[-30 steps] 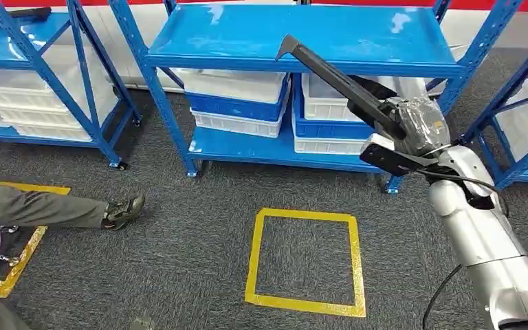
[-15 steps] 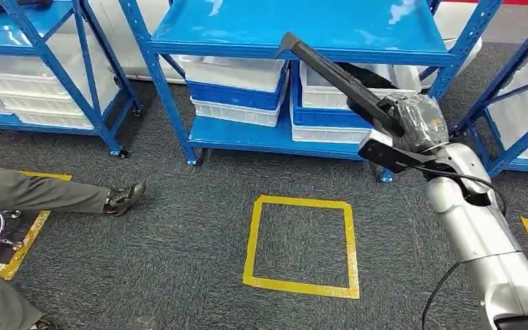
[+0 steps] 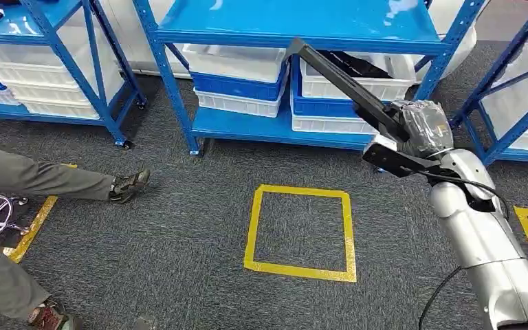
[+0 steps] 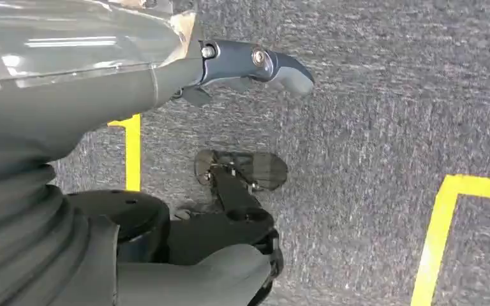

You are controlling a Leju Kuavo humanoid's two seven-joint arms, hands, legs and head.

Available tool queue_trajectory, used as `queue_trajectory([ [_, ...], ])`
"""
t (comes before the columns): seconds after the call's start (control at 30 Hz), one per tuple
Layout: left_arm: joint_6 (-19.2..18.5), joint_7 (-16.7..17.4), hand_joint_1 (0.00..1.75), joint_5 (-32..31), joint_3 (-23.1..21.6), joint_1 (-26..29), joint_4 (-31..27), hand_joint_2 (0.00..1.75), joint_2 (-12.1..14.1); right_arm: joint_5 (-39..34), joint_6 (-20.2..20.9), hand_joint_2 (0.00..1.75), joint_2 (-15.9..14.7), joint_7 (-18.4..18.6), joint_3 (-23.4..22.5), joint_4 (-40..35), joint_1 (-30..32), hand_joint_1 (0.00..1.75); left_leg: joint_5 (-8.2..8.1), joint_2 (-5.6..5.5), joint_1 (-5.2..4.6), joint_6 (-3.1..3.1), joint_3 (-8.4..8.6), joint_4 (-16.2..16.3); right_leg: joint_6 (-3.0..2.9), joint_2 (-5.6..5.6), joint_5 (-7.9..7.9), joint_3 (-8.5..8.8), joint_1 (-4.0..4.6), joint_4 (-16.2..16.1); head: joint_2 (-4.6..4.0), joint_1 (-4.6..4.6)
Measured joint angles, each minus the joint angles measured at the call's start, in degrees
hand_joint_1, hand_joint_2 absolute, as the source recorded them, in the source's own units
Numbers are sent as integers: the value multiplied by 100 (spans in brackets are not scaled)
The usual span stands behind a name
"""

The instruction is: Take the parts from the cabinet and place them on the table.

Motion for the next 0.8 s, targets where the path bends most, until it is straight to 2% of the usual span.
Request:
queue_trajectory([
  [0.03, 2, 0, 0, 0, 0, 1, 4, 175, 22, 0, 0, 175, 7, -2, 4, 2, -28, 175, -124, -14, 37, -47, -53, 55, -89, -14, 66, -53, -36, -15, 0, 4],
  [0.07, 4, 0, 0, 0, -2, 6, 4, 175, 17, 0, 0, 175, 13, 0, 4, 2, -29, 175, -469, -14, 46, -109, -118, 240, -184, -19, 130, -122, -36, -16, 0, -26],
  [0.1, 2, 4, 0, 0, -2, 6, 4, 175, 11, 4, 0, 175, 17, 0, 2, 0, -34, 175, -852, -13, 76, -163, -209, 604, -220, -20, 194, -200, -33, -16, 0, -28],
  [0.13, 2, 2, 0, 0, -2, 2, 4, 175, 9, 9, 0, 175, 17, 0, 2, 0, -35, 175, -1172, -12, 109, -202, -301, 1025, -226, -20, 263, -280, -28, -15, 0, -28],
  [0.17, 0, 2, 0, -2, -2, 2, 4, 175, 4, 15, 0, 175, 17, 0, 0, 0, -35, 175, -1379, -12, 138, -229, -364, 1404, -221, -20, 325, -357, -24, -10, 0, -26],
  [0.2, -7, 0, 0, -2, -2, 2, 4, 175, 0, 22, 0, 175, 17, 0, 0, 0, -28, 175, -1428, -12, 162, -246, -374, 1728, -217, -19, 400, -453, -18, -9, 0, -28],
  [0.23, -13, -2, 0, 0, -2, 2, 4, 175, 0, 37, -2, 175, 17, 0, -2, 0, -17, 175, -1286, -12, 177, -243, -283, 1804, -202, -18, 470, -539, -12, -7, 0, -31],
  [0.27, -15, -9, 0, -2, -4, 1, 4, 175, 0, 46, -6, 175, 17, 0, -4, 0, -6, 175, -1066, -12, 179, -225, -99, 1675, -187, -17, 537, -620, -9, -7, 0, -31],
  [0.3, -33, -15, 0, -2, -4, -3, 2, 175, -2, 61, -13, 175, 17, 0, -13, -4, 7, 175, -861, -14, 175, -183, 205, 1353, -171, -12, 604, -698, 6, -9, 0, -33],
  [0.33, -39, -20, 0, -2, -4, -11, 2, 175, 0, 76, -22, 175, 15, 0, -39, -15, 15, 175, -802, -18, 160, -117, 604, 868, -156, -8, 672, -756, 14, -9, 0, -31],
  [0.37, -44, -26, 0, -2, -4, -27, 0, 175, 18, 100, -33, 175, 17, 2, -61, -46, 20, 175, -1019, -22, 135, -37, 1005, 335, -144, -14, 719, -774, -7, -10, 0, -26],
  [0.4, -52, -35, 0, -2, -9, -36, 0, 175, 37, 120, -61, 175, 11, 7, -92, -70, 31, 175, -1229, -22, 108, -7, 1284, -148, -94, -18, 773, -783, 9, -29, 0, -22],
  [0.43, -55, -37, 0, -4, -11, -44, 0, 175, 37, 127, -85, 175, 13, 7, -101, -72, 27, 175, -1189, -21, 87, -54, 1235, -106, -34, -42, 848, -761, -37, -103, 0, -11],
  [0.47, -57, -39, 0, -4, -24, -44, 0, 175, 35, 135, -92, 175, 22, 9, -101, -76, 26, 175, -1080, -24, 39, 16, 1172, -149, 9, -48, 943, -755, -79, -170, 0, -60],
  [0.5, -57, -39, 0, -2, -39, -42, 0, 175, 55, 144, -92, 175, 26, 9, -101, -90, 54, 175, -977, -18, 3, 63, 1129, -199, 63, -42, 1058, -743, -77, -261, 0, -81],
  [0.53, -57, -39, 0, -2, -48, -38, 2, 175, 57, 146, -92, 175, 20, 9, -109, -94, 106, 175, -779, -8, 48, 117, 1092, -397, 95, -8, 1115, -766, 18, -326, 0, -74],
  [0.57, -66, -39, 0, -4, -55, -41, 0, 175, 48, 144, -92, 175, 9, 9, -120, -90, 138, 175, -650, 18, 44, 125, 1077, -453, 32, -18, 869, -852, -3, -235, 0, -72],
  [0.6, -66, -37, 0, -4, -57, -43, 0, 175, 52, 153, -92, 175, 0, 11, -125, -92, 139, 175, -545, 20, 55, 206, 971, -471, -85, -10, 485, -918, 16, 17, 0, -39],
  [0.63, -61, -35, 0, -2, -57, -38, 2, 175, 50, 155, -92, 175, -5, 17, -136, -92, 140, 175, -470, 24, 48, 177, 874, -473, -159, -8, 123, -995, 24, 367, 0, -29],
  [0.67, -66, -33, 0, -2, -61, -37, 0, 175, 46, 155, -92, 175, -9, 26, -149, -92, 141, 175, -376, 27, 37, 167, 767, -470, -177, -9, -161, -1019, 22, 804, 0, -24],
  [0.7, -66, -33, 0, -2, -63, -39, 0, 175, 37, 155, -90, 175, -9, 28, -160, -90, 150, 175, -286, 28, 31, 162, 653, -459, -130, -9, -242, -1026, 23, 1204, 0, -22],
  [0.73, -66, -33, 0, 0, -63, -39, 0, 175, 31, 155, -87, 175, -11, 28, -171, -87, 157, 175, -215, 31, 30, 153, 543, -443, -54, -8, -139, -994, 32, 1458, 0, -15],
  [0.77, -64, -31, 0, 15, -63, -38, 0, 175, 15, 160, -81, 175, -9, 15, -177, -85, 157, 175, -127, 39, 31, 141, 401, -403, 60, -8, 106, -876, 29, 1539, 0, -22],
  [0.8, -55, -31, 0, 42, -63, -37, 0, 175, 9, 168, -79, 175, -4, 2, -179, -85, 156, 175, -70, 44, 40, 120, 263, -347, 145, -8, 320, -659, 18, 1393, 0, -20],
])
